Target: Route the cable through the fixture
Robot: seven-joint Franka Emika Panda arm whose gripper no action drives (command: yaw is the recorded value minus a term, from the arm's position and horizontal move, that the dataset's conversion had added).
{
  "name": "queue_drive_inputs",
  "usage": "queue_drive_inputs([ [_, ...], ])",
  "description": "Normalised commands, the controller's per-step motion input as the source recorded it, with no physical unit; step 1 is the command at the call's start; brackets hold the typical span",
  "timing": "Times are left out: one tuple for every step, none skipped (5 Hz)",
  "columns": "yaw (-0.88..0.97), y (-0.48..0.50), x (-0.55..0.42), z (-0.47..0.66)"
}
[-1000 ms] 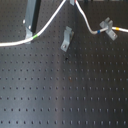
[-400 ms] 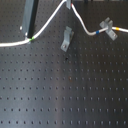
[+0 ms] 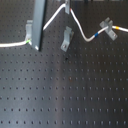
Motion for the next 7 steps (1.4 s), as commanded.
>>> queue_drive_inputs([
  [-0.63, -0.141, -0.122, 0.42],
  [0.00, 0.101, -0.374, 0.08],
  [0.32, 0.085, -0.286, 0.19],
  [0.00, 0.001, 0.001, 0.07],
  [0.00, -0.056, -0.032, 0.47],
  [0.00, -0.021, -0.010, 0.02],
  [0.00, -0.056, -0.152, 0.36],
])
